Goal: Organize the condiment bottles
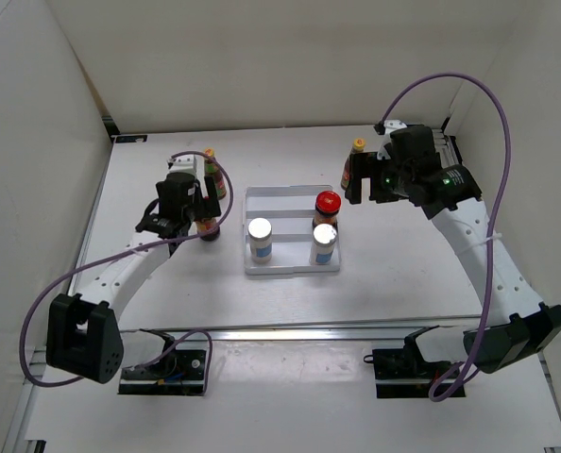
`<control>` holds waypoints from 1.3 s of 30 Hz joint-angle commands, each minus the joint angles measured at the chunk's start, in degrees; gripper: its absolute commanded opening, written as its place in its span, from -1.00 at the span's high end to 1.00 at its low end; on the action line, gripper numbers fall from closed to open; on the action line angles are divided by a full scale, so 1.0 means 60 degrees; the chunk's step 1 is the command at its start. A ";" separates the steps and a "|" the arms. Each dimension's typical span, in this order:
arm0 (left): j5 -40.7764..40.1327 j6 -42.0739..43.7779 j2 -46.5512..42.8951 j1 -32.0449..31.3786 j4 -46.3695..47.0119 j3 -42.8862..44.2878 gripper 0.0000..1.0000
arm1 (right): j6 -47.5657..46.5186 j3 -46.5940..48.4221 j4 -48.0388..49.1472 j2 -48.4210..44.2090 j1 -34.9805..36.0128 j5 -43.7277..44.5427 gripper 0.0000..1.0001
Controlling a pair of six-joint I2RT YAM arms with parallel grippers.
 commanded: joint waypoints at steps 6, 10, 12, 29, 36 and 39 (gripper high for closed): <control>0.0025 -0.0183 0.0175 0.0049 0.0788 -0.0648 -1.00 | 0.0008 0.0018 0.0063 -0.0169 -0.0036 -0.0172 -1.00; -0.0166 -0.0271 0.0293 0.0049 0.1240 -0.0883 -1.00 | 0.0008 0.0105 -0.0025 -0.0169 -0.0036 -0.0172 -1.00; -0.0166 -0.0460 0.0497 0.0049 0.1418 -0.1116 -1.00 | 0.0008 0.0105 -0.0025 -0.0271 -0.0036 -0.0172 -1.00; -0.0561 -0.0066 0.0791 0.0049 0.1638 -0.0927 0.00 | -0.0080 -0.0437 -0.0025 -0.0360 -0.0036 -0.0948 -1.00; -0.0854 -0.0066 -0.0101 0.0049 0.1462 -0.0840 0.77 | -0.0181 -0.0232 -0.0243 -0.0360 -0.0036 -0.1036 -1.00; -0.0460 0.0051 -0.0643 0.0049 0.1243 -0.0473 0.77 | -0.0285 -0.0114 -0.0377 -0.0360 -0.0036 -0.1036 -1.00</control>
